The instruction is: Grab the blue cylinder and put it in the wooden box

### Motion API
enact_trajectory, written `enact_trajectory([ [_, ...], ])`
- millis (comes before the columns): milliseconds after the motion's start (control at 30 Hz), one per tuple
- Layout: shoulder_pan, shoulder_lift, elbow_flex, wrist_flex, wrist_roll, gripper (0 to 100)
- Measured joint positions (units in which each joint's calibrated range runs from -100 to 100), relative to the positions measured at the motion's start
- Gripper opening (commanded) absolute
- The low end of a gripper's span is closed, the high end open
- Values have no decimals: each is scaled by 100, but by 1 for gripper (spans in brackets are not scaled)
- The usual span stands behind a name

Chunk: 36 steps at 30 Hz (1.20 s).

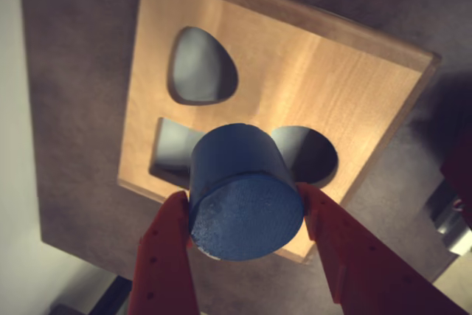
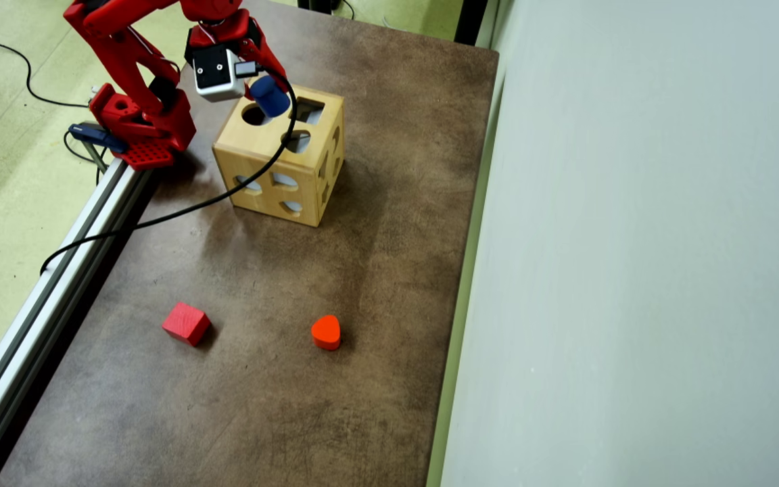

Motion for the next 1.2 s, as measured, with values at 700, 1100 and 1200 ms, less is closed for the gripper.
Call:
enact_trajectory([
  [700, -172, -203, 686, 0, -10, 11],
  [1100, -187, -881, 1354, 0, -10, 11],
  [1200, -187, -1068, 1400, 0, -10, 11],
])
